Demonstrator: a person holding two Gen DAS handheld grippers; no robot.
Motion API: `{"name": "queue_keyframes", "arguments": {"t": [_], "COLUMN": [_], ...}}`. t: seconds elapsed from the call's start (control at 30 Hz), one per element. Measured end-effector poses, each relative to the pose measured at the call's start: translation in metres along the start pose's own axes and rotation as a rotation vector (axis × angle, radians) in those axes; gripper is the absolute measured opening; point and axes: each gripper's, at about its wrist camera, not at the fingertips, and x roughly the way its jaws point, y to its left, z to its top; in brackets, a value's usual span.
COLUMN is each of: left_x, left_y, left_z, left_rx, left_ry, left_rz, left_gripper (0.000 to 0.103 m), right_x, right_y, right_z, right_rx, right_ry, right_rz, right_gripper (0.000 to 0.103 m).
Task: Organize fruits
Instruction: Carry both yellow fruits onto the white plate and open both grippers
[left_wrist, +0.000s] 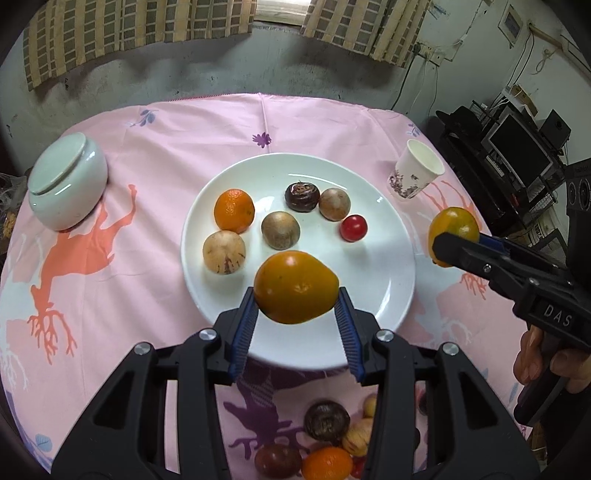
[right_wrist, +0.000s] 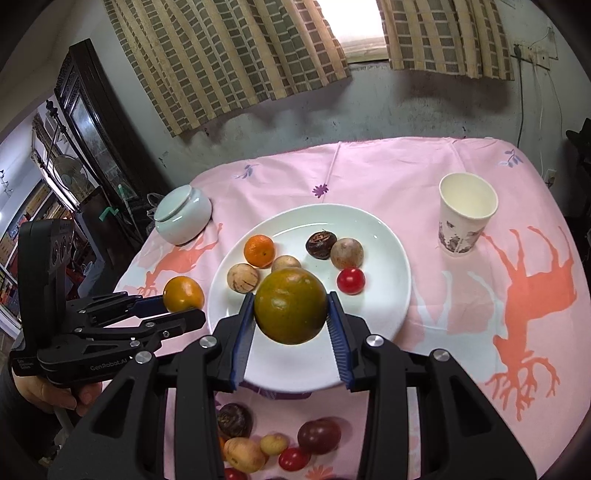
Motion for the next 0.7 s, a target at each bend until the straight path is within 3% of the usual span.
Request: {"name": "queue_keyframes", "arguments": {"t": [0.33, 0.7], "left_x": [0.057, 0.095], "left_y": [0.005, 0.014], "left_z": [0.004, 0.016], "left_rx": [-0.010, -0.048], "left_ry": [0.065, 0.104], "left_rz": [0.005, 0.014], "left_gripper": [0.043, 0.043], "right_x": [0.049, 0.081], "right_y": [-0.015, -0.024], "right_z": [-0.003, 0.003], "right_rx": [0.021, 0.062], "right_ry": [0.055, 0.077], "right_rz": [0.023, 0.040], "right_gripper": [0.039, 0.039]}}
